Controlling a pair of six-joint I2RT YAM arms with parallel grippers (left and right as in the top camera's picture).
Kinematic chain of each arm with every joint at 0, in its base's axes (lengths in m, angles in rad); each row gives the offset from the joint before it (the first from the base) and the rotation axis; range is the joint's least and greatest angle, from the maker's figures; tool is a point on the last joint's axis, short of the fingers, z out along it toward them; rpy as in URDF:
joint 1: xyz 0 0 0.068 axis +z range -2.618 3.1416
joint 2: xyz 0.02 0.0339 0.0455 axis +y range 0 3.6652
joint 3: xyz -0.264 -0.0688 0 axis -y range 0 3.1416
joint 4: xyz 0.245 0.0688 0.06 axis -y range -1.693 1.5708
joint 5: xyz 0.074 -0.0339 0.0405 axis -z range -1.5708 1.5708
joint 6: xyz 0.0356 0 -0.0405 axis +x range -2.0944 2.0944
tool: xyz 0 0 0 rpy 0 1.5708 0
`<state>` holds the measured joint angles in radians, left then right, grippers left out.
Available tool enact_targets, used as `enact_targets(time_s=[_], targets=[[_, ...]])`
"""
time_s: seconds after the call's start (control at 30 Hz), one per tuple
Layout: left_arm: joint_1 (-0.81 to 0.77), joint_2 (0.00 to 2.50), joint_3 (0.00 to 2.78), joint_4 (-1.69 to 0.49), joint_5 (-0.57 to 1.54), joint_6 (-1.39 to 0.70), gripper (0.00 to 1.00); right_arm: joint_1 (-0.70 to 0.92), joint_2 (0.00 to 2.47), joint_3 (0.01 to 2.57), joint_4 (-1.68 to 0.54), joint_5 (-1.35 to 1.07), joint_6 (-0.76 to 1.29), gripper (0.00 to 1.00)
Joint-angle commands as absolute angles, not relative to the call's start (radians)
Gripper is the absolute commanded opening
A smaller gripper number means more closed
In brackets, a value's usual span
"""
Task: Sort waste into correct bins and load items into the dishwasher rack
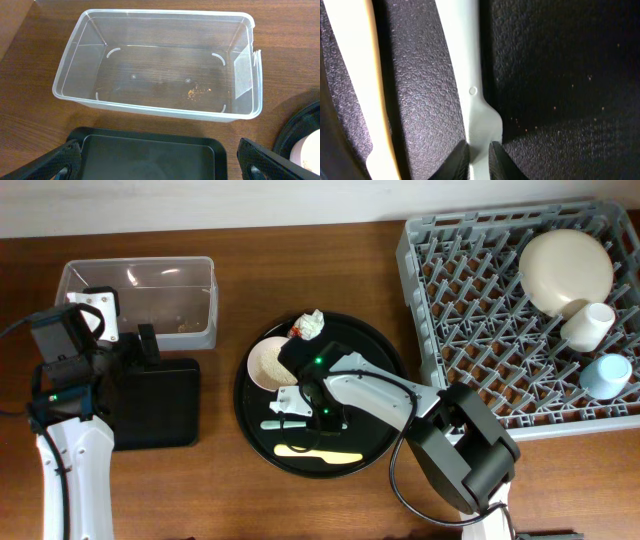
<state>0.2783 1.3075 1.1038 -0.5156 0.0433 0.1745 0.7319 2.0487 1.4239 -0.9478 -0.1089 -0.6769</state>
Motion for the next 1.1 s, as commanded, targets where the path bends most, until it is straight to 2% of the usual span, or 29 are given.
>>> enact_targets(time_s=[0.0,0.23,0.53,0.57,0.6,0.63,0.7,0.73,0.83,0.97,1.07], targets=[[0.283,1.308,1.125,-0.514,0.037,0.162,0.99,0.724,2.065,1.455,-0.963,-0.078,-0.672,0.12],[0.283,1.308,1.125,-0.514,0.037,0.162,0.99,0.724,2.065,1.456,-0.968,-0.078,-0.672,0.05],[0.283,1.308,1.125,-0.514,0.037,0.162,0.99,0.724,2.065,1.459,-0.978,-0.078,-0.672,0.04],[0.283,1.308,1.125,-0.514,0.037,0.162,0.99,0.724,2.065,1.459,-0.982,-0.078,-0.672,0.07],[0.283,1.308,1.125,-0.514,0.037,0.162,0.99,0.726,2.065,1.459,-0.985,-0.082,-0.673,0.23],[0.283,1.308,1.125,-0.514,0.037,0.162,0.99,0.726,2.065,1.459,-0.984,-0.086,-0.673,0.35],[0.283,1.308,1.125,-0.514,0.037,0.162,0.99,0.726,2.065,1.459,-0.984,-0.143,-0.687,0.49],[0.283,1.308,1.125,-0.514,0.037,0.162,0.99,0.726,2.065,1.459,-0.984,-0.184,-0.707,0.52],[0.283,1.308,1.125,-0.514,0.037,0.162,0.99,0.734,2.065,1.459,-0.983,-0.238,-0.755,0.56],[0.283,1.308,1.125,-0.514,0.037,0.162,0.99,0.772,2.065,1.459,-0.924,-0.152,-0.755,0.5],[0.283,1.308,1.125,-0.514,0.037,0.162,0.99,0.797,2.065,1.459,-0.87,-0.111,-0.752,0.57]])
